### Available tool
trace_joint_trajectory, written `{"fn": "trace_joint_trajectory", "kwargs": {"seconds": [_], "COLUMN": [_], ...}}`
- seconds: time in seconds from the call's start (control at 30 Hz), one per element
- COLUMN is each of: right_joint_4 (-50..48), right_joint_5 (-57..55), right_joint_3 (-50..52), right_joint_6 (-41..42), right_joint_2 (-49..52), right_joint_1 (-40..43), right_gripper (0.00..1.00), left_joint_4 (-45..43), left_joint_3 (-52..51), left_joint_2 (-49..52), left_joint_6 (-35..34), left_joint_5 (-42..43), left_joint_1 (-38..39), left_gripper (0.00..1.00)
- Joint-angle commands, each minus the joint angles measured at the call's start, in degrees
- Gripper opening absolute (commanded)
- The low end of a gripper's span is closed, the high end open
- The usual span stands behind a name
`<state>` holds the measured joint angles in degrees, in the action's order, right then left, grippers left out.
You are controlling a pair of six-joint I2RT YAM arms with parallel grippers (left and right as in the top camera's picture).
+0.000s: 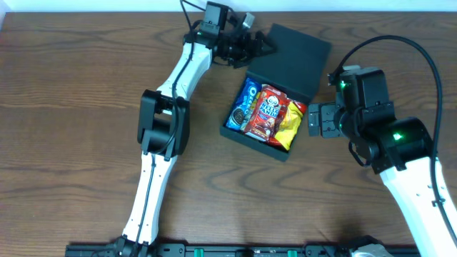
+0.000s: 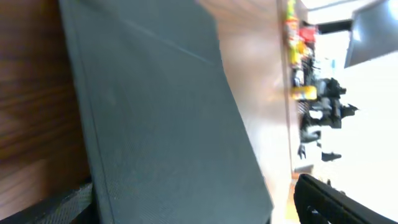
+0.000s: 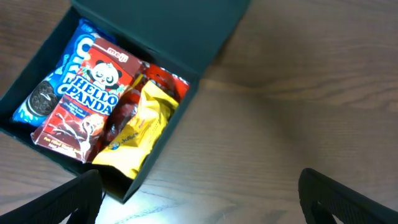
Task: Pack container
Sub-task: 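Swing the lid down over the box with the left gripper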
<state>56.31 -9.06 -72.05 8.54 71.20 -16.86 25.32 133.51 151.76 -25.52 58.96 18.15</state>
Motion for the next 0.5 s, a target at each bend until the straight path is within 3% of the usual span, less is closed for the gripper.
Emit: {"fn": "trace_joint_trajectory", "kwargs": {"seconds": [0.0, 0.47], "right_joint_4": [0.0, -0.3], "right_joint_5": [-0.8, -2.8], "right_joint_3": [-0.3, -0.3], "right_joint_6": [0.2, 0.2], "right_joint_2": [0.0, 0.0], "right_joint_1": [-0.4, -0.3], "right_gripper": [0.99, 0.99], "left_joint_4": [-2.4, -15.3], "left_joint_3": [0.1, 0.3], "left_joint_2": [0.1, 0.0], "left_joint_6": [0.2, -0.8], "left_joint_5": [7.3, 18.9], "left_joint_1": [1.0, 1.0], "left_gripper": [0.95, 0.95]}}
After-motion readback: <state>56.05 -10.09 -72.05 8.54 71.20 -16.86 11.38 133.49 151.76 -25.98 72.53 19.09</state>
